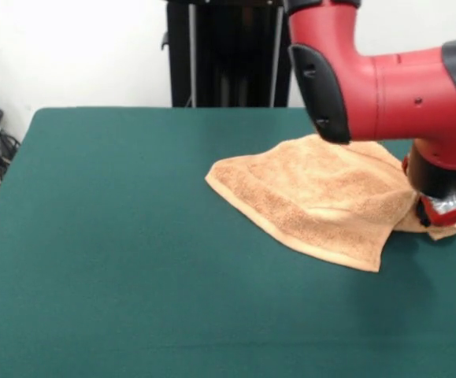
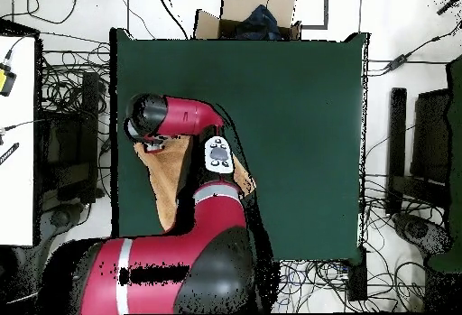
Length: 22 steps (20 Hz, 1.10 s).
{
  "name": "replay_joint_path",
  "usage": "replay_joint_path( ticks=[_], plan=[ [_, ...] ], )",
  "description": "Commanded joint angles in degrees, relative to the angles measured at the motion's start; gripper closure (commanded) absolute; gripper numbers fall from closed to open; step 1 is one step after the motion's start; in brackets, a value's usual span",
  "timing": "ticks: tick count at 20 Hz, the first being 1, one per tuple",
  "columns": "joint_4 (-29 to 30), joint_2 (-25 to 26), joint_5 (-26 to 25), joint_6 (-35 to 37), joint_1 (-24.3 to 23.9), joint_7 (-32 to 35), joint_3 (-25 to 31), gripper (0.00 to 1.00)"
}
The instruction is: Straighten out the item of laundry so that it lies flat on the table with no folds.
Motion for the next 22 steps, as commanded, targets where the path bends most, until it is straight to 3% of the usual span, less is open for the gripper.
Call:
replay_joint_path(
  ticks=[1, 15, 22],
  plan=[
    [0.3, 1.1, -3.9, 3.0, 1.4, 4.4, -5.0, 1.00],
    [-2.0, 1.4, -4.3, -4.0, 4.7, 5.0, -11.6, 1.00],
    [0.0, -0.8, -2.6, -5.5, 4.0, 3.6, -11.0, 1.00]
  ],
)
